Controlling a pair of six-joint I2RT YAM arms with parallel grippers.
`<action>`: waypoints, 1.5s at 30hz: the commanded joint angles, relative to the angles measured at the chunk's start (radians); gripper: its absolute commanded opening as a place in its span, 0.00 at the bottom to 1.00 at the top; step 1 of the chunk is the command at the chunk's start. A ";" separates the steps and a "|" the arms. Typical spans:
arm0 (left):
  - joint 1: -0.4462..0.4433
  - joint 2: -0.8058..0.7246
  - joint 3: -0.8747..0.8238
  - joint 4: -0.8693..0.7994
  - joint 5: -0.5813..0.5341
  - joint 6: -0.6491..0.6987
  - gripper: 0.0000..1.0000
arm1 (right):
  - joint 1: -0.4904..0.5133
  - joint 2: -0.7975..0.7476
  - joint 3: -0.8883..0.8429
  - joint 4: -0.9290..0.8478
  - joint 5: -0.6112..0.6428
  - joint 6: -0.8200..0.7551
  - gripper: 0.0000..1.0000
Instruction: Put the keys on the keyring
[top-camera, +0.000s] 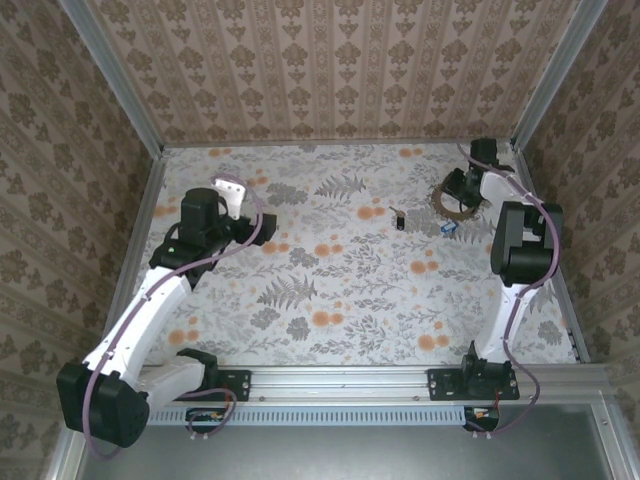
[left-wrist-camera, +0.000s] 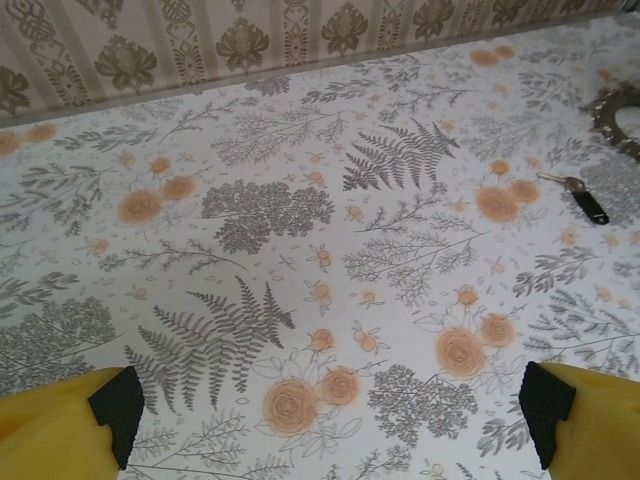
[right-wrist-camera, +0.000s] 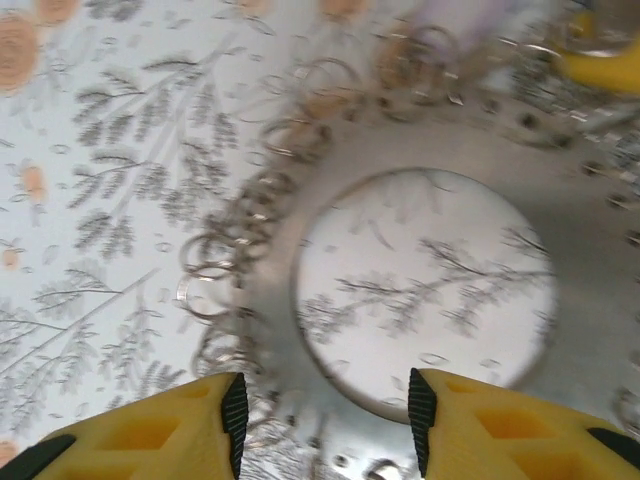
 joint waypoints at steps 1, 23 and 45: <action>-0.014 -0.005 -0.006 -0.028 -0.070 0.057 1.00 | -0.004 0.052 0.017 -0.066 -0.060 -0.009 0.53; -0.040 0.048 -0.009 -0.034 -0.129 0.069 1.00 | 0.211 0.061 -0.053 -0.167 -0.193 -0.134 0.62; -0.078 0.070 0.001 -0.062 -0.192 0.087 1.00 | 0.459 0.119 -0.004 -0.177 -0.408 -0.209 0.60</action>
